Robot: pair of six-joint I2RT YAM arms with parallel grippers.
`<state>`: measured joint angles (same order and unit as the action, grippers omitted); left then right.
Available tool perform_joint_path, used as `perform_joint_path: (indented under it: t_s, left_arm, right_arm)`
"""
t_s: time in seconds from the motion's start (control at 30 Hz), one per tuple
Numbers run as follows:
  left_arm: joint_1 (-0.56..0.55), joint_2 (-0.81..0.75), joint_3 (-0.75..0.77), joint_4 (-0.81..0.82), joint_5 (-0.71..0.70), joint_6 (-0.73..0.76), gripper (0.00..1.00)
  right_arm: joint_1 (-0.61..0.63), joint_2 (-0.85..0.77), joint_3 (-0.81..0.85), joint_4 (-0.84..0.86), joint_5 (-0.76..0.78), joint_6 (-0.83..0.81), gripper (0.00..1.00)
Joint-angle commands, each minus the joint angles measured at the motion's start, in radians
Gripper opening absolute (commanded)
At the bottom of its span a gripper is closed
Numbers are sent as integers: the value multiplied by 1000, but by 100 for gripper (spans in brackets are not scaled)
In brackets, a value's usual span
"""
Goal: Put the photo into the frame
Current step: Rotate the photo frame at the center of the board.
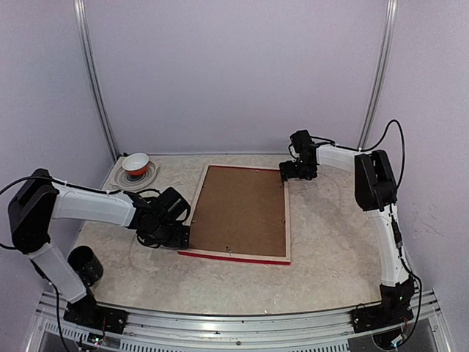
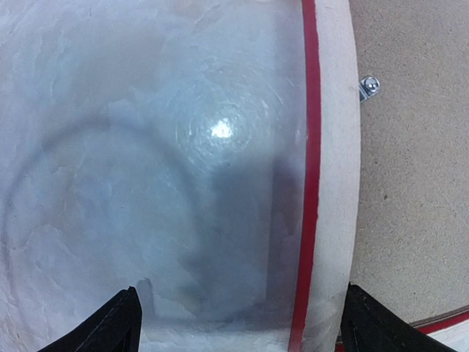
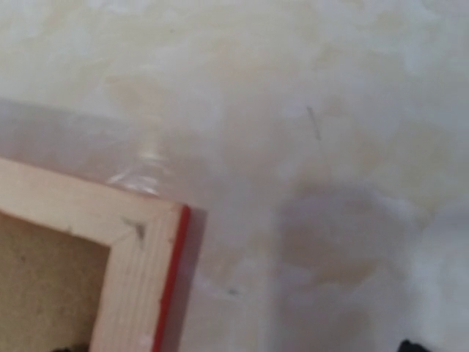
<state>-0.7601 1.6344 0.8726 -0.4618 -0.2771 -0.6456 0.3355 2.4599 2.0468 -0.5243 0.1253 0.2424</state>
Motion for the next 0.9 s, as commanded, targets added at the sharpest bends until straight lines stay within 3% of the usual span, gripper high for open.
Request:
perform_joint_path:
  t_s: [0.0,0.3,0.57,0.7,0.87]
  left_arm:
    - [53,45,25,-41,-40,25,91]
    - [131,121,139,-26,-41,11,92]
    - [182,104,235,-6,-71,-4,94]
    - [180,55,267,11,-71,2,95]
    - [147,-11,258,-16,-43,2,95]
  right_arm:
    - [-24,-49,-107,-44,155,4,96]
    - [-24,-168,-284,-57,199,41,97]
    - [-21,-404,-503,-11,124,92,97]
    - [-22,-467,-479,5,70,69,98]
    - [-27,-436,-375,15,20,41,99]
